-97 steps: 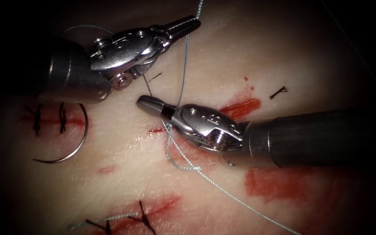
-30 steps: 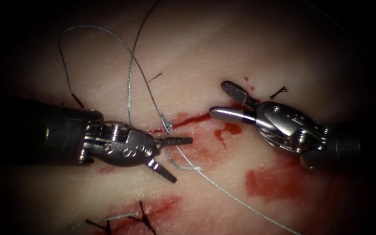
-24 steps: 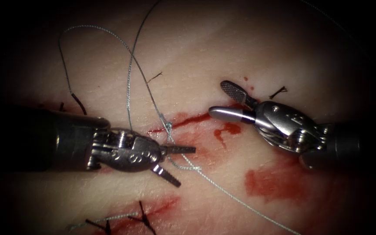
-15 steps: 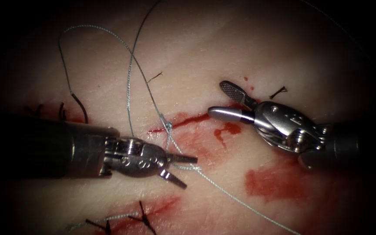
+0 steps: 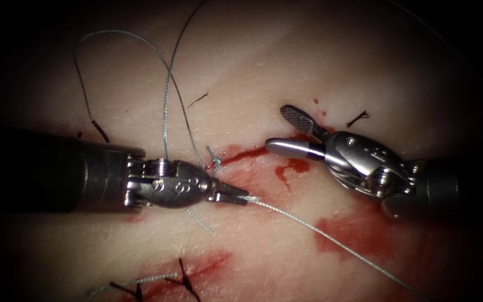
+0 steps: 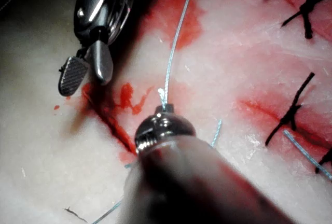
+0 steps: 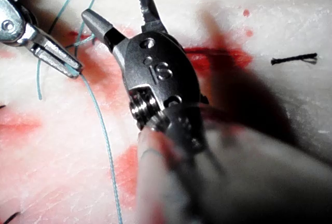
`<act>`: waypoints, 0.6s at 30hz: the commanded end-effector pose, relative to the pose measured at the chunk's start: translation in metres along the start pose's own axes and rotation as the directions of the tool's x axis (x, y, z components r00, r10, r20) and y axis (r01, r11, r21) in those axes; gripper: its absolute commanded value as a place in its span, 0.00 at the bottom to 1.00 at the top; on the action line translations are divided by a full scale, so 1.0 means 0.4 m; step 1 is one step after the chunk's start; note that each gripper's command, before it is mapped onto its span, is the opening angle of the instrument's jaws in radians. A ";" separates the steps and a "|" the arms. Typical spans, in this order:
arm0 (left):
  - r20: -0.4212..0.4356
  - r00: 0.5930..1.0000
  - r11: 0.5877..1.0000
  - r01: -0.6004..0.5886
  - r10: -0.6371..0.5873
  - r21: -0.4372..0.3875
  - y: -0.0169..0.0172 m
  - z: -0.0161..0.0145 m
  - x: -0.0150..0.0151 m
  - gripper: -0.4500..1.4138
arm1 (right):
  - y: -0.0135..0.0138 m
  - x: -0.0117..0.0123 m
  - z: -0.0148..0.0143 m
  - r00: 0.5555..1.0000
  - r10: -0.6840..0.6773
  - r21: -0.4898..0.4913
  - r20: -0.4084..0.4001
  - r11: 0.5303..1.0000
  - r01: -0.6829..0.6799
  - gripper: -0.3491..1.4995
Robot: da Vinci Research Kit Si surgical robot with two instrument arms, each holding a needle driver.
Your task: Wound Closure
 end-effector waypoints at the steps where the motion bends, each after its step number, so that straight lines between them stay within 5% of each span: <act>1: -0.010 1.000 1.000 0.019 -0.019 0.001 0.0000 0.0015 -0.0004 0.12 | -0.0007 -0.0013 0.0019 1.000 -0.001 0.003 -0.001 1.000 0.001 0.95; 3: -0.010 1.000 1.000 0.029 -0.029 0.000 -0.0005 0.0014 -0.0015 0.32 | -0.0007 -0.0013 0.0018 1.000 -0.001 0.003 -0.001 1.000 0.001 0.95; 6: -0.009 1.000 1.000 0.026 -0.026 0.002 -0.0007 0.0021 -0.0024 0.40 | -0.0008 -0.0013 0.0018 1.000 -0.001 0.003 -0.001 1.000 0.001 0.95; 8: -0.010 1.000 1.000 0.023 -0.023 -0.009 0.0001 0.0030 -0.0026 0.66 | -0.0008 -0.0013 0.0018 1.000 -0.001 0.003 -0.001 1.000 0.001 0.95; 10: -0.010 1.000 1.000 0.023 -0.023 -0.013 0.0006 0.0034 -0.0022 0.71 | -0.0008 -0.0014 0.0018 1.000 -0.002 0.003 -0.001 1.000 0.002 0.95; 13: -0.012 0.999 0.999 0.029 -0.030 -0.022 0.0012 0.0036 -0.0016 0.72 | -0.0008 -0.0017 0.0018 1.000 -0.003 0.004 -0.001 1.000 0.003 0.95; 14: -0.013 1.000 1.000 0.018 -0.018 -0.024 0.0015 0.0036 -0.0013 0.56 | -0.0009 -0.0017 0.0017 1.000 -0.003 0.004 -0.001 1.000 0.003 0.95; 15: -0.013 1.000 1.000 0.017 -0.018 -0.025 0.0015 0.0036 -0.0013 0.52 | -0.0009 -0.0017 0.0017 1.000 -0.003 0.004 0.000 1.000 0.003 0.95; 18: -0.014 1.000 0.999 0.017 -0.017 -0.031 0.0015 0.0036 -0.0013 0.56 | -0.0010 -0.0017 0.0017 1.000 -0.003 0.004 0.000 1.000 0.003 0.95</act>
